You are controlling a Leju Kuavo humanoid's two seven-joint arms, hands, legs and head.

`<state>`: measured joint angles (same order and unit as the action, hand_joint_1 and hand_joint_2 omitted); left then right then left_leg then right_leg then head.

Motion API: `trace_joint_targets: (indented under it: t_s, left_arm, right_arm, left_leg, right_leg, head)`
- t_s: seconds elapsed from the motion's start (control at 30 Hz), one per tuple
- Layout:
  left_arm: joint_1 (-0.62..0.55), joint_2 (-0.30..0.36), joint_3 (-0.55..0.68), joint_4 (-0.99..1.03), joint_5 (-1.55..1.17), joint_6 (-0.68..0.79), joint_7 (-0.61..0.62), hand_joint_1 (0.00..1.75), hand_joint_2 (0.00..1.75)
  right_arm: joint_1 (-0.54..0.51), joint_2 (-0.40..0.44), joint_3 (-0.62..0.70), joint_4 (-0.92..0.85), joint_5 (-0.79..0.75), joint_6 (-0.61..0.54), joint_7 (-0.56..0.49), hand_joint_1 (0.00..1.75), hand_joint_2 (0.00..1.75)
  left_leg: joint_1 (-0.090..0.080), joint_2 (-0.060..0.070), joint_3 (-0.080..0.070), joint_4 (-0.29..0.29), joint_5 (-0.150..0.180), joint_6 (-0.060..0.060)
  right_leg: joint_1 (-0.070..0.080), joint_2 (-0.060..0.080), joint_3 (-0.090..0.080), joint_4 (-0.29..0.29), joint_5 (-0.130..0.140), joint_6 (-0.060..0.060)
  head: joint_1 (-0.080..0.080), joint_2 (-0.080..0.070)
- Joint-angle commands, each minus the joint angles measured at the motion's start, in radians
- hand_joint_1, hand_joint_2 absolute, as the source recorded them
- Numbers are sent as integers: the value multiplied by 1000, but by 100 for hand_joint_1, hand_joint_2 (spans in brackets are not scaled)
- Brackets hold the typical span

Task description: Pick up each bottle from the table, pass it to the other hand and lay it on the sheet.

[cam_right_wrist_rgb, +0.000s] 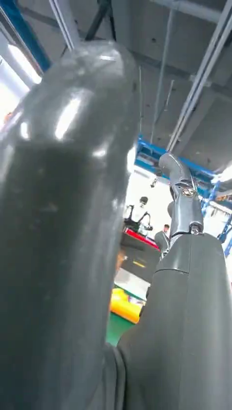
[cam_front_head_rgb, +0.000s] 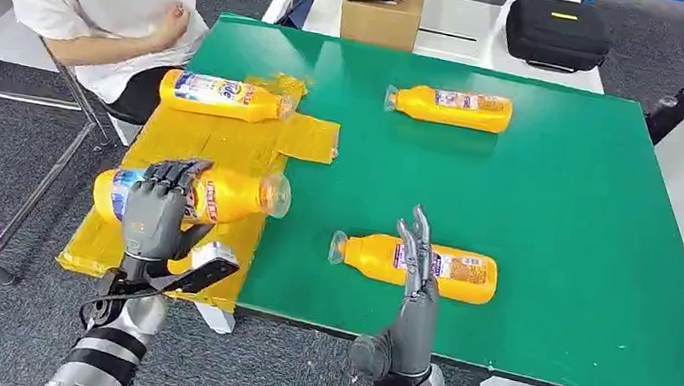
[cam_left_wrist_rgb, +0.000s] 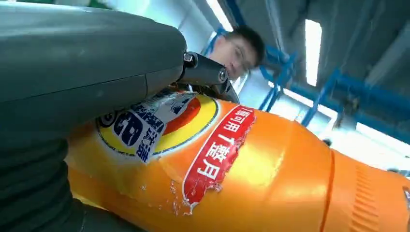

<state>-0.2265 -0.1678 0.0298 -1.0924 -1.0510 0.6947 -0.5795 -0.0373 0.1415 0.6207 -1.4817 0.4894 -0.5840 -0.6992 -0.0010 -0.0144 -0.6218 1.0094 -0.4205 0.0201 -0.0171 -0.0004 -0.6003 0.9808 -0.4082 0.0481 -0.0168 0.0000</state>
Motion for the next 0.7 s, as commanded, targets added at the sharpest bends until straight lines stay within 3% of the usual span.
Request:
trace_joint_targets:
  t_s: [0.03,0.23,0.4,0.57,0.6,0.7]
  left_arm:
    - [-129,53,73,327,-59,3,34,175,175]
    - [-232,116,-26,562,-64,-28,53,175,175]
    - [-279,93,-86,616,-57,-199,118,175,175]
    - [-271,79,-113,635,-51,-264,152,175,175]
    - [-262,79,-109,623,-53,-283,148,175,0]
    - [-256,86,-125,645,-25,-385,131,175,0]
  right_arm:
    - [-40,-20,26,47,-38,34,1,0,0]
    - [-44,-18,31,45,-116,76,1,0,0]
    - [-56,-7,9,52,-147,105,1,0,0]
    - [-52,1,-10,60,-182,120,1,0,0]
    - [-51,-2,-10,58,-186,116,1,0,0]
    - [-53,0,-30,59,-207,124,1,0,0]
  left_leg:
    - [1,1,5,-1,-2,-1]
    - [1,-1,3,-1,-1,-1]
    - [0,-2,1,-1,0,-1]
    - [1,-1,6,0,-2,-1]
    - [0,-2,5,-1,-1,-1]
    - [1,-1,7,-1,-2,-1]
  right_leg:
    - [1,0,5,-1,-1,-2]
    - [1,0,3,-1,-1,-2]
    - [1,-1,1,-1,-1,-1]
    - [1,-1,7,-1,-2,-2]
    - [0,0,6,-1,-1,-2]
    - [1,1,8,-2,-1,-2]
  head:
    - [0,0]
    - [0,0]
    - [0,0]
    - [0,0]
    - [0,0]
    - [0,0]
